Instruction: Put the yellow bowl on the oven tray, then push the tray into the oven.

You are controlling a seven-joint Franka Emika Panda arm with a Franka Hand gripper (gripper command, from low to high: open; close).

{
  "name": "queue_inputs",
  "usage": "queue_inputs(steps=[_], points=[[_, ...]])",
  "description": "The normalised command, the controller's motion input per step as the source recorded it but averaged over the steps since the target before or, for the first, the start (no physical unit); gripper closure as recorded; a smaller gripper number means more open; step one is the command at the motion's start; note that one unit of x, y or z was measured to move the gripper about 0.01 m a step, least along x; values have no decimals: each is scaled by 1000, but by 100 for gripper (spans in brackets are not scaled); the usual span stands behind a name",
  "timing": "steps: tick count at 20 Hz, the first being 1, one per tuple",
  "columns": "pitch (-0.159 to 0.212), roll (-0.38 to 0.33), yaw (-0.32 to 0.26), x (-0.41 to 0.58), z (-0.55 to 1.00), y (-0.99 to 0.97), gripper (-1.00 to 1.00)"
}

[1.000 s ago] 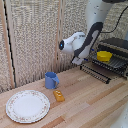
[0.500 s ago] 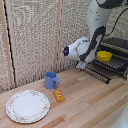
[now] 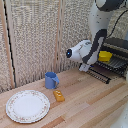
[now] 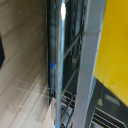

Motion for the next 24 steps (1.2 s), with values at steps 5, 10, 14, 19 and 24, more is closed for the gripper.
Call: queue_inputs(steps=[5, 10, 14, 19, 24], points=[[76, 0, 1, 64, 0, -51, 100], [78, -7, 0, 93, -2, -4, 100], [85, -12, -1, 150, -6, 0, 100], [90, 44, -25, 183, 175, -114, 100], [95, 153, -32, 171, 639, -327, 100]])
